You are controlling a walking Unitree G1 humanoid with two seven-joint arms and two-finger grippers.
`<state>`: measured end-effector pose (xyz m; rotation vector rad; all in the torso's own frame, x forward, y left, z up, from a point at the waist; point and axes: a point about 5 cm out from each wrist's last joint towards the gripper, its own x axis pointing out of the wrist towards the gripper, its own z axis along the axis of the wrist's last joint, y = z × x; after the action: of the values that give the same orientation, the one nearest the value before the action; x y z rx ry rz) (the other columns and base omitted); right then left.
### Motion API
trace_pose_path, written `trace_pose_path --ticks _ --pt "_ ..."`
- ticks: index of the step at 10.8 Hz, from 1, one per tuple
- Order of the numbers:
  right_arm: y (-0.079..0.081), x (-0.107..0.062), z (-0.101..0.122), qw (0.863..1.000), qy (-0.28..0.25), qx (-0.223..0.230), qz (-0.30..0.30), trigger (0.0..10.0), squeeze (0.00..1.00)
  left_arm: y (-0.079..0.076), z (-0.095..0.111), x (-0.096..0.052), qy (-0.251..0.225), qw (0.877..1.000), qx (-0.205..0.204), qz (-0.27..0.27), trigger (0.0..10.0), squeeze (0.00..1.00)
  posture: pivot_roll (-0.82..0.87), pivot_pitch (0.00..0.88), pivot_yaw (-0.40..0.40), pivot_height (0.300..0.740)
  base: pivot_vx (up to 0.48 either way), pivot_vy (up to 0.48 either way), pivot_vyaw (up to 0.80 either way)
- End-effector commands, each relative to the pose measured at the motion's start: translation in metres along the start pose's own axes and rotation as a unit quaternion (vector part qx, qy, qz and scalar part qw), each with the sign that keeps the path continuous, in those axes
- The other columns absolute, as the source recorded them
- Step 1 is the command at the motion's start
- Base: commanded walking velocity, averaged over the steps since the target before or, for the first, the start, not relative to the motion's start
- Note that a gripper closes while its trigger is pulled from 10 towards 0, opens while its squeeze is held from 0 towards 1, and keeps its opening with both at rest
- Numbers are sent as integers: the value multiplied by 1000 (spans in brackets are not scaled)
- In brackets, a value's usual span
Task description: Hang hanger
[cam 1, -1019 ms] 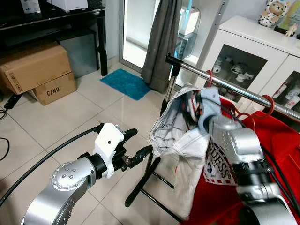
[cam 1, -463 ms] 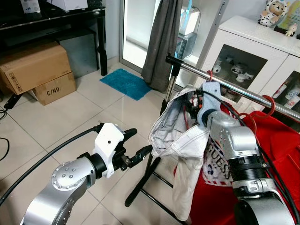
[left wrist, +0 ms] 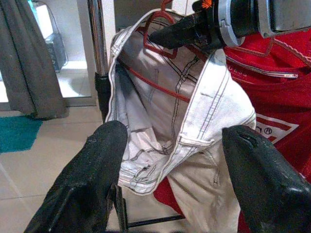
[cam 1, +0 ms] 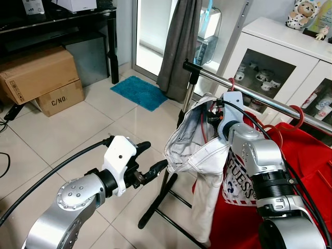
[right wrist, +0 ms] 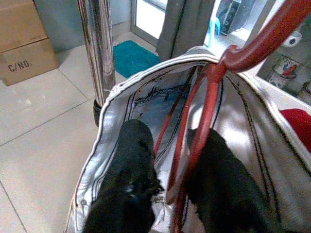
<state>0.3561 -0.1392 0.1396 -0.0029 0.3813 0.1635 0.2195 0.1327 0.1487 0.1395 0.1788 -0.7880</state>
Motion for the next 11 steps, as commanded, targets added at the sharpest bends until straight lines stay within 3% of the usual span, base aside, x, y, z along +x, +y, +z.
trace_pose_path --ticks 1,3,5,8,11 --pt "-3 1 4 1000 -4 4 -4 0 0 0 3 2 -4 1000 6 -2 10000 0 -10 0 -133 740 0 0 0" --pt "-5 0 2 1000 3 13 -2 0 0 1 5 5 -12 1000 5 -1 10000 0 -13 0 -136 740 0 0 0" --pt "6 1 5 1000 -14 1 23 0 0 -3 8 3 -17 1000 0 -14 10000 0 -22 0 -113 740 0 0 0" --pt "11 -7 0 999 -16 18 35 0 0 -1 16 2 -47 999 -18 6 10000 0 -39 0 -90 740 0 0 0" --pt "8 -22 14 996 -73 30 40 0 0 1 20 5 -67 996 -46 28 10000 0 -46 0 -72 740 0 0 0"
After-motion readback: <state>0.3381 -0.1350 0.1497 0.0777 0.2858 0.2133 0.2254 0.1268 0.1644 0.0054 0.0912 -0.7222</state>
